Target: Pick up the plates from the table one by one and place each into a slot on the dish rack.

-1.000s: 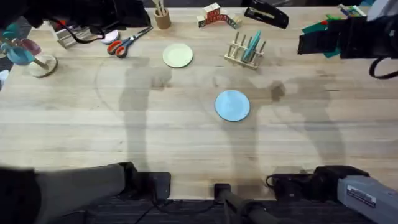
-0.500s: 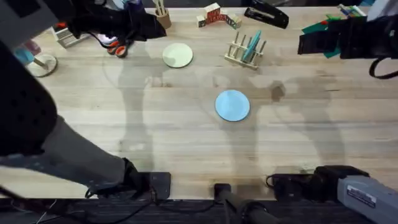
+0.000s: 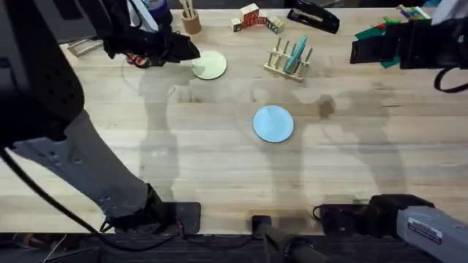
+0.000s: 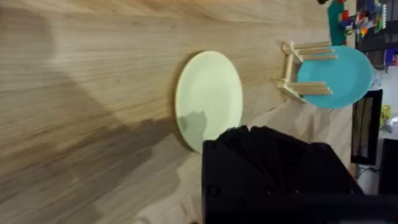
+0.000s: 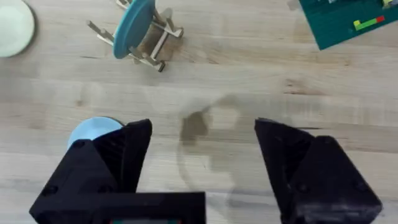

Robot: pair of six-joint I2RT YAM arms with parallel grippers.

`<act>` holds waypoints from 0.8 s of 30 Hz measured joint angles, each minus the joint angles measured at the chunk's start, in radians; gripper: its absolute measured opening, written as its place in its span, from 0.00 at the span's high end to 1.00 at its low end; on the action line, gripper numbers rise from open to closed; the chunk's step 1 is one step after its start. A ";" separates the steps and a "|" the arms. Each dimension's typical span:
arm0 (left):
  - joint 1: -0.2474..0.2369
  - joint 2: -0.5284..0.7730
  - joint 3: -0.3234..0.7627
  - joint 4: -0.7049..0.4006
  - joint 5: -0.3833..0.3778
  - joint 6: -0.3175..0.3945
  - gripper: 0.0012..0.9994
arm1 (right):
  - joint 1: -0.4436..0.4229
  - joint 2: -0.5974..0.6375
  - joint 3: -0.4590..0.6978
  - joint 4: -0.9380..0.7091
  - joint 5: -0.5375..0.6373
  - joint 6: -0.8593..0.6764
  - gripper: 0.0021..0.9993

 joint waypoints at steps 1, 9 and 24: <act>0.000 0.012 0.000 0.003 0.000 0.000 0.96 | 0.000 0.000 0.000 0.000 0.000 0.000 0.00; 0.000 0.089 0.000 0.024 0.001 0.000 0.96 | 0.000 0.000 0.000 0.000 0.000 0.000 0.00; 0.002 0.143 0.006 0.054 0.032 -0.001 0.96 | 0.000 0.000 0.000 0.000 0.000 0.000 0.00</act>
